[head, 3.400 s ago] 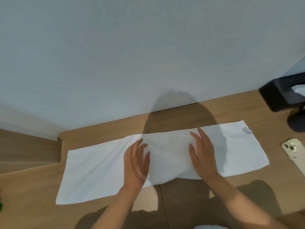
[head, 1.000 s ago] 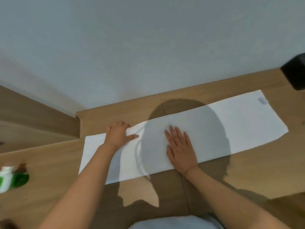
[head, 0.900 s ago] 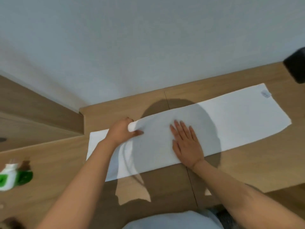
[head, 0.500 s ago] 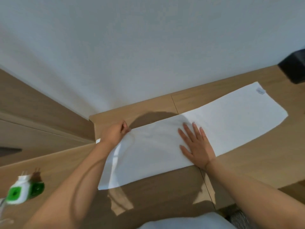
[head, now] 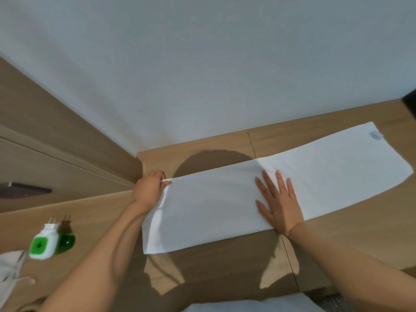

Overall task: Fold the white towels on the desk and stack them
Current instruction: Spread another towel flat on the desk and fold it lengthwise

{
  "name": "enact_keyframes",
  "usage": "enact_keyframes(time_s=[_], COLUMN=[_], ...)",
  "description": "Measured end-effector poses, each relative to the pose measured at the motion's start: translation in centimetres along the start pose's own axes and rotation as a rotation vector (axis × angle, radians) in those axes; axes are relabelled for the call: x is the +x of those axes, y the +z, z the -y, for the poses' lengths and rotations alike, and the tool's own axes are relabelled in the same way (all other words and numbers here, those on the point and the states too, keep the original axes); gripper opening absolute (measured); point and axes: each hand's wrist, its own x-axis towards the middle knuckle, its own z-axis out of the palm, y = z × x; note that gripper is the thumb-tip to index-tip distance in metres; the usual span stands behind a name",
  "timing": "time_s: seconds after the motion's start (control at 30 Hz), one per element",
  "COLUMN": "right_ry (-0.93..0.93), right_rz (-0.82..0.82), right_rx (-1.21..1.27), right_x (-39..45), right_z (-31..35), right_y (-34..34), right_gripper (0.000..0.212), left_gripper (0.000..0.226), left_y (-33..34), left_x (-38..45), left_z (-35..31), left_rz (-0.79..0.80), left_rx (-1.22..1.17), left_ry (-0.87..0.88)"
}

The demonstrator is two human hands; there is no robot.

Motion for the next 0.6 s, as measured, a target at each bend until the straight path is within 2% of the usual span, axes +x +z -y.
enact_keyframes(time_s=[0.1,0.13,0.2,0.27,0.3,0.33,0.4,0.47,0.53,0.6], right_ry=[0.024,0.061,0.115,0.076,0.025,-0.035,-0.142,-0.205,-0.149,0.025], right_rz=[-0.01,-0.026,-0.06,-0.061,-0.046,-0.03,0.0,0.008,-0.027,-0.055], right_rx=[0.06,0.114,0.212,0.266,0.279,0.282,0.247,0.124,0.032,0.028], right_x=[-0.1,0.0,0.5,1.7,2.3,2.9,3.9,4.5,5.0,5.5], right_z=[0.4,0.7,1.9,3.8,4.9,5.9,7.0,6.1,3.4,-0.4], right_y=[-0.1,-0.2,-0.5,-0.7,-0.8,-0.7,-0.5,-0.3,-0.6,-1.2], right_gripper=[0.067,0.069,0.069,0.063,0.06,0.058,0.055,0.055,0.057,0.061], left_gripper=[0.011,0.016,0.04,0.046,0.045,0.046,0.056,0.06,0.064,0.065], left_y=[-0.2,-0.1,0.5,2.0,3.3,4.8,7.7,9.8,10.3,10.3], left_x=[-0.3,-0.5,-1.4,-2.5,-3.1,-3.6,-4.4,-4.6,-4.5,-4.4], left_z=[-1.3,-1.8,-3.7,-6.8,-8.4,-9.8,-11.0,-10.2,-9.6,-9.6], left_rz=[-0.063,-0.126,-0.29,-0.403,-0.388,-0.303,-0.117,-0.11,-0.141,-0.153], left_rx=[0.068,0.072,0.011,-0.087,-0.105,-0.092,0.002,0.081,0.116,0.129], left_ry=[-0.065,-0.054,0.029,0.145,0.201,0.23,0.17,0.081,0.036,0.025])
